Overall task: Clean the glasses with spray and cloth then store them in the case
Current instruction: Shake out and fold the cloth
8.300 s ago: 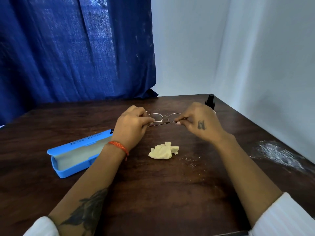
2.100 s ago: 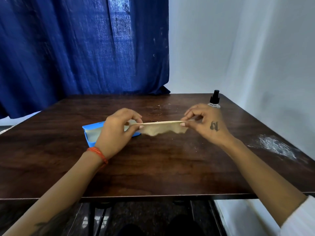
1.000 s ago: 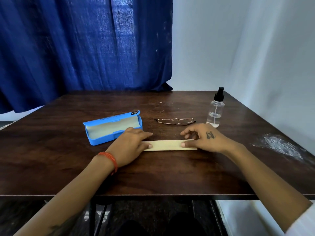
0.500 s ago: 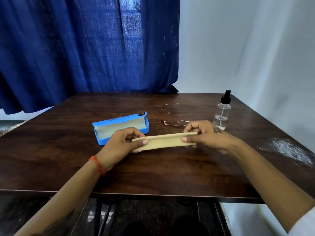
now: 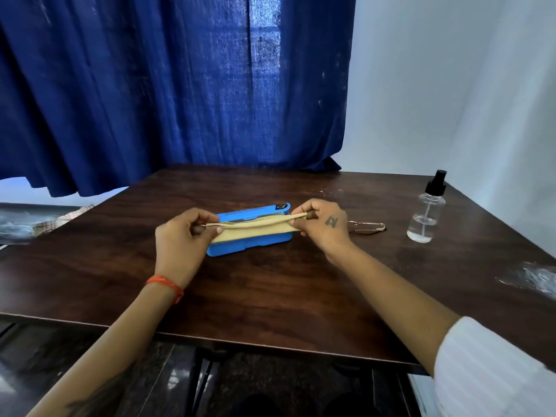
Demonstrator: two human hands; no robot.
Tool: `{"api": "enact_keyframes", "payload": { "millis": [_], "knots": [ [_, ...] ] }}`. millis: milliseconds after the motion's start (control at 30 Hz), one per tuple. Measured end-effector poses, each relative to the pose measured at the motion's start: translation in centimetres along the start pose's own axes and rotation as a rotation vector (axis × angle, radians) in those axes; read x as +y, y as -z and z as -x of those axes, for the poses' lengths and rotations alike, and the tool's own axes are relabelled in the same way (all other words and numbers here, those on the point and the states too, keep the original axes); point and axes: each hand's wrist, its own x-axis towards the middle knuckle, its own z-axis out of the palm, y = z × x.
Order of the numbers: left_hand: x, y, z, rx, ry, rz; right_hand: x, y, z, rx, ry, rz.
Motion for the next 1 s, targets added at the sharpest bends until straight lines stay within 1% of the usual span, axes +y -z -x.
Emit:
{"api": "enact_keyframes", "payload": {
  "millis": [133,233,333,400,467,633,767,833,900,933,1000],
  "knots": [
    [-1.1,0.1,-0.7,0.022,-0.042,-0.117,0.1,-1.7,-0.3,0.055,0.092,0.123],
    [-1.4,0.2,-1.0,-0.001,0.034,-0.093,0.2,-2.4,-0.4,0.089,0.128,0.162],
    [-1.3,0.5,-2.0,-0.089,0.145,-0.016,0.5,-2.9,-0.7,0.106,0.138,0.221],
    [-1.4,0.8,-2.8,-0.140,0.178,-0.011,0.6,-3.1,-0.9,0.117,0.137,0.245],
    [-1.5,0.8,-3.3,-0.152,0.189,-0.022,0.6,-3.3,-0.9,0.137,0.138,0.279],
    [-1.5,0.1,-3.0,-0.094,0.134,-0.112,0.6,-4.2,-1.0,0.170,0.170,0.402],
    [-1.4,-0.3,-2.5,-0.050,0.090,-0.133,0.9,-4.4,-0.9,0.165,0.202,0.361],
    [-1.3,-0.3,-2.4,-0.047,0.078,-0.142,1.0,-4.1,-0.4,0.212,0.220,0.329],
    [-1.4,-0.1,-2.3,-0.050,0.077,-0.133,1.0,-4.1,0.7,0.250,0.338,0.355],
    [-1.5,0.0,-2.3,-0.053,0.076,-0.130,0.8,-4.3,1.4,0.230,0.435,0.377],
    [-1.6,0.1,-2.3,-0.052,0.072,-0.129,0.3,-5.0,2.5,0.082,0.615,0.396]
  ]
}}
